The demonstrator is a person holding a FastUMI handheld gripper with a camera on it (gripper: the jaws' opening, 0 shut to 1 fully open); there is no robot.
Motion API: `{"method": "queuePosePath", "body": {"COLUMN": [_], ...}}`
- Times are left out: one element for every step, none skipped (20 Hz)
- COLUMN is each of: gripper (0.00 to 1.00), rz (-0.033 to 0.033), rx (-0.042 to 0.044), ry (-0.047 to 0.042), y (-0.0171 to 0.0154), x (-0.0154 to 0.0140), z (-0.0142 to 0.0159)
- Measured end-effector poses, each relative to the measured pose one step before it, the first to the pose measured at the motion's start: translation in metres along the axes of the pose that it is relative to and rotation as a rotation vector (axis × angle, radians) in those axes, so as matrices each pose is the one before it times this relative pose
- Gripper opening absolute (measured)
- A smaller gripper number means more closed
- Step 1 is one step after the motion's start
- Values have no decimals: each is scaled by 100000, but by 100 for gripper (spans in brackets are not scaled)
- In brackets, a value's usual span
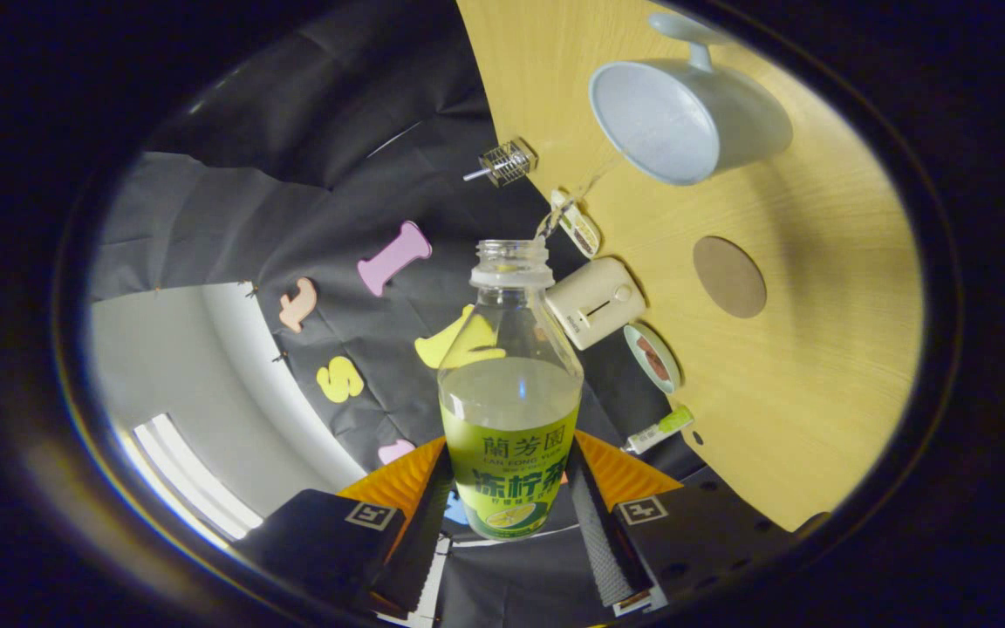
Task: Take the bottle from table, then pour the juice into the cup, finally place the bottle on the coaster
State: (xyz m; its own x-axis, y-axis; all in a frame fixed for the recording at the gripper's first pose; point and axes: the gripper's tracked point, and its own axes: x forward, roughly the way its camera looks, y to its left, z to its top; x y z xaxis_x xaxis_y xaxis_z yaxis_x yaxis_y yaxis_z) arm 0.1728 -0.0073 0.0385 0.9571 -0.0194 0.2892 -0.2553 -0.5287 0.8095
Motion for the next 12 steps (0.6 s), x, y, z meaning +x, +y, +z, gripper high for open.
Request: {"method": "queuePosePath", "body": {"gripper": [77, 77, 77, 77, 77, 77, 77, 77, 77, 77, 77, 77], "rz": [864, 827, 805, 323, 702, 736, -634, -667, -157, 114, 244, -332], "rx": [800, 779, 460, 57, 635, 803, 182, -515, -506, -356, -334, -556], "ry": [-31, 39, -87, -107, -359, 232, 174, -93, -148, 141, 144, 6], "y": [181, 147, 76, 37, -26, 240, -127, -211, 61, 203, 159, -19], "x": [47, -100, 29, -71, -46, -35, -4, 53, 122, -50, -50, -50], "z": [52, -94, -4, 49, 75, -24, -53, -15, 64, -192, -39, 30]}}
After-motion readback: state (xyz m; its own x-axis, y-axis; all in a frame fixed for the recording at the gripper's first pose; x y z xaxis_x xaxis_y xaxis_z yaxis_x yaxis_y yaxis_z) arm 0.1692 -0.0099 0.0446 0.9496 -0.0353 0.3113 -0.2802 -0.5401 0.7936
